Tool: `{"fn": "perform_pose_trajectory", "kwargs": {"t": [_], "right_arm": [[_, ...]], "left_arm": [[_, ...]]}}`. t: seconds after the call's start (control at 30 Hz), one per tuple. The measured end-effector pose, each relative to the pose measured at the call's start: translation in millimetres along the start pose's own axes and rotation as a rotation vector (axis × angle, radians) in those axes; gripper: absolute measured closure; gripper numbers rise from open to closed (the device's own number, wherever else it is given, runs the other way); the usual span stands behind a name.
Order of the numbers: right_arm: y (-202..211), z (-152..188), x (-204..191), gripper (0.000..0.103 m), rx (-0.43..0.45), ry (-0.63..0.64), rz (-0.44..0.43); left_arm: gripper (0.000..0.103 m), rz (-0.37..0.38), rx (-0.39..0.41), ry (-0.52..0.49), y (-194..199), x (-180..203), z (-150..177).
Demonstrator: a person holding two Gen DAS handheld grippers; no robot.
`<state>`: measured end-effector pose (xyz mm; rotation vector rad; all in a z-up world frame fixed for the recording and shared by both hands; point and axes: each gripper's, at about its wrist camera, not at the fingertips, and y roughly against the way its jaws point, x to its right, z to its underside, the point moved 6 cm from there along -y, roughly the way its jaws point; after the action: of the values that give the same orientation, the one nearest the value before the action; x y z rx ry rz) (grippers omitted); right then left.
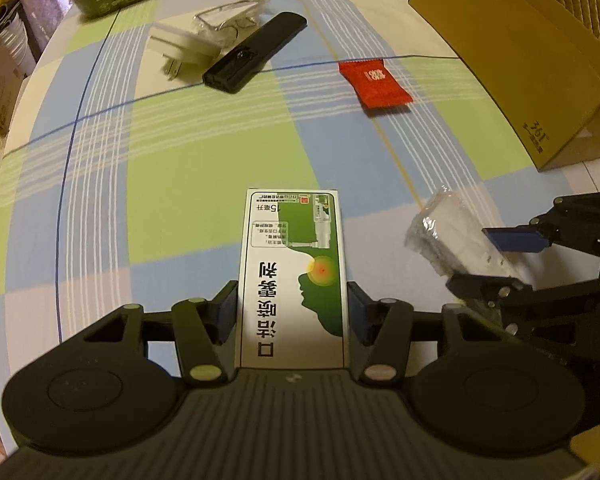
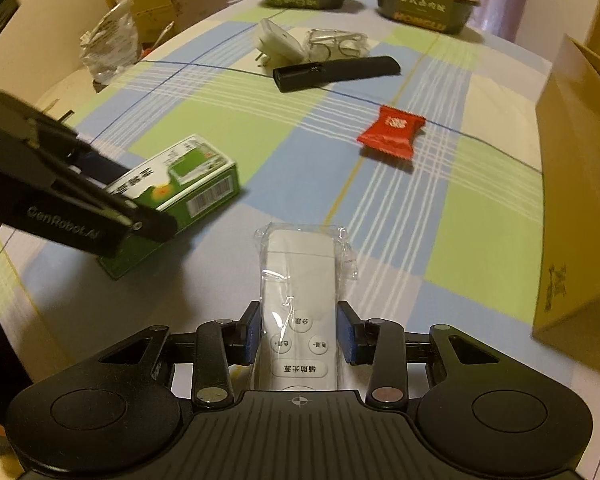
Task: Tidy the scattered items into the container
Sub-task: 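Lift the held medicine box and white remote and carry both over the cardboard box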
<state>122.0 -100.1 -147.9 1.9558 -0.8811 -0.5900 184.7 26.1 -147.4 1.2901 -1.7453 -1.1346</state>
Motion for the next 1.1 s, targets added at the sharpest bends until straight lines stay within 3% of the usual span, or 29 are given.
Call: {"fn": "perform_pose_trajectory", "kwargs": {"t": [0.33, 1.1], "right_arm": [[10.3, 12.2, -1.0, 0.062, -0.009, -0.030, 0.023], [4.3, 11.9, 0.4, 0.061, -0.001, -0.036, 0.020]], "left_arm": [[0.052, -0.024, -0.036, -0.048, 1.8, 8.4, 21.0], [0.049, -0.038, -0.067, -0.101, -12.4, 8.1, 12.7]]}}
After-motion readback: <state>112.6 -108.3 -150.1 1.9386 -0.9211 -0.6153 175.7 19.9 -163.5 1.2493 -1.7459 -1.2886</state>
